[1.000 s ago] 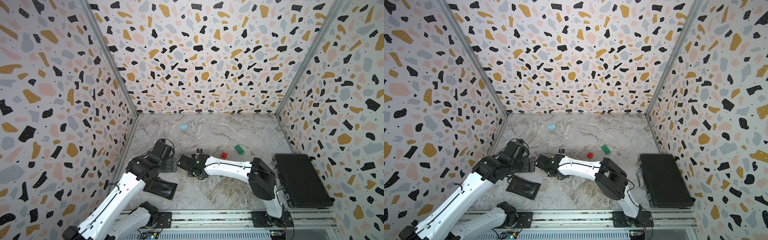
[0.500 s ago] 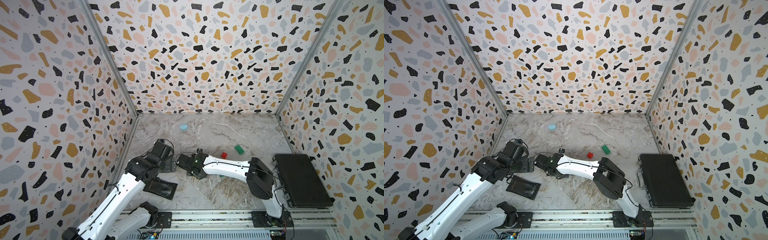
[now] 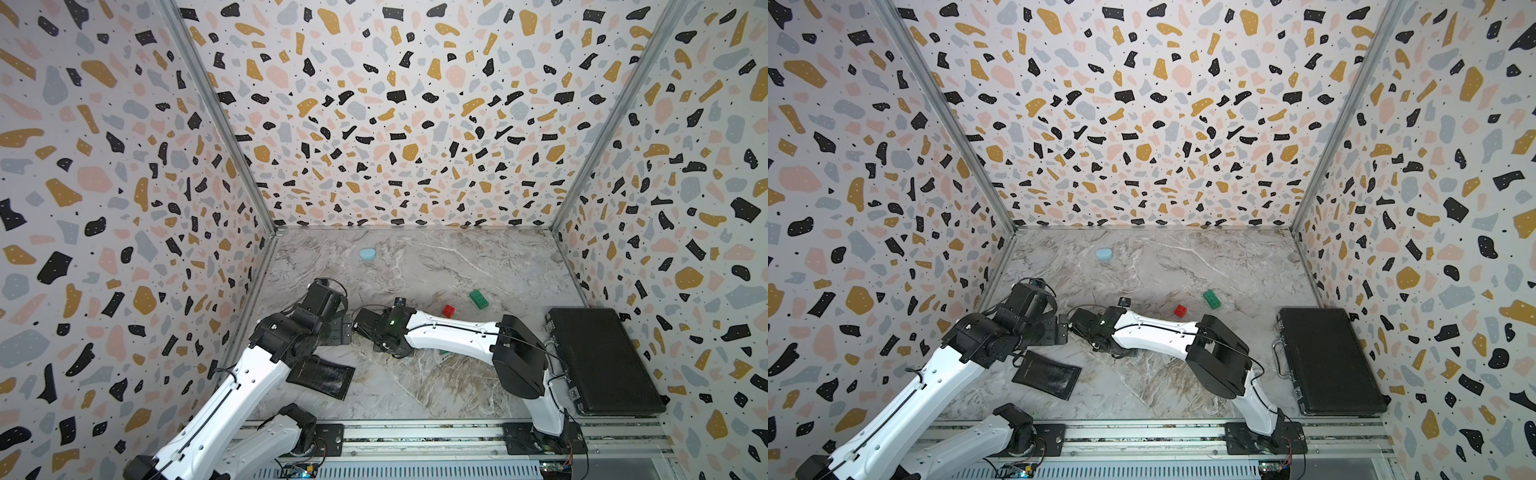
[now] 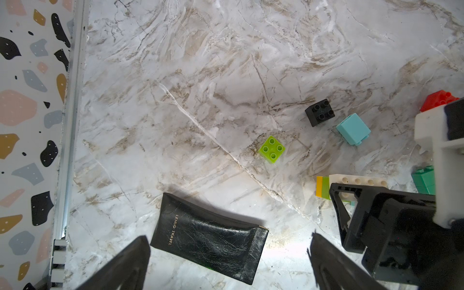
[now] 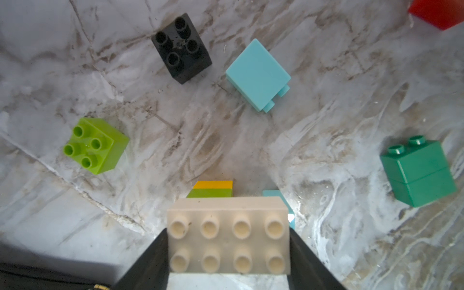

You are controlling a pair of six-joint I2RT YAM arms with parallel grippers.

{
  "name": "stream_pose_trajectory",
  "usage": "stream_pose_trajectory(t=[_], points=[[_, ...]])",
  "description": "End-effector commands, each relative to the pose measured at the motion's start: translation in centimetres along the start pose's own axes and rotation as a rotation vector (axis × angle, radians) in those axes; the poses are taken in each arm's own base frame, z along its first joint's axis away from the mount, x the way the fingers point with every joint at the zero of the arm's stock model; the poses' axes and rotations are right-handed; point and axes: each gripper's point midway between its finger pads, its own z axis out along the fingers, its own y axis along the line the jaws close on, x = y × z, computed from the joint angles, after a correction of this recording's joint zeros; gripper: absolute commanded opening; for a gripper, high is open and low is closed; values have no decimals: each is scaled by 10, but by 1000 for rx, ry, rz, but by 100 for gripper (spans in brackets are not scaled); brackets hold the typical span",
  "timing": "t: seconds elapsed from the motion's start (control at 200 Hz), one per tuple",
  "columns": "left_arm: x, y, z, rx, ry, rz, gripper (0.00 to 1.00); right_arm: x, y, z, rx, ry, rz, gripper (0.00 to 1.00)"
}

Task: Assemble the letter h with lego
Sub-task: Assemble the lego brick with the lego brick.

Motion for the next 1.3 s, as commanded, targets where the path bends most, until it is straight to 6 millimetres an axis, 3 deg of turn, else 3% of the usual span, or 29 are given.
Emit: stream_pose_trajectory(t=[0.0, 0.451, 0.821, 1.297], points=[[-1, -6, 0, 33, -8, -5, 99, 13, -17, 3, 72, 4, -26, 13], [0, -7, 0, 36, -7, -2, 99, 23, -14, 4, 87, 13, -57, 9], [0, -6, 0, 33, -7, -2, 99, 37, 12, 8, 13, 53, -79, 6], [-1, -6, -1, 33, -12, -4, 99, 46, 32, 9, -48, 90, -103, 3]])
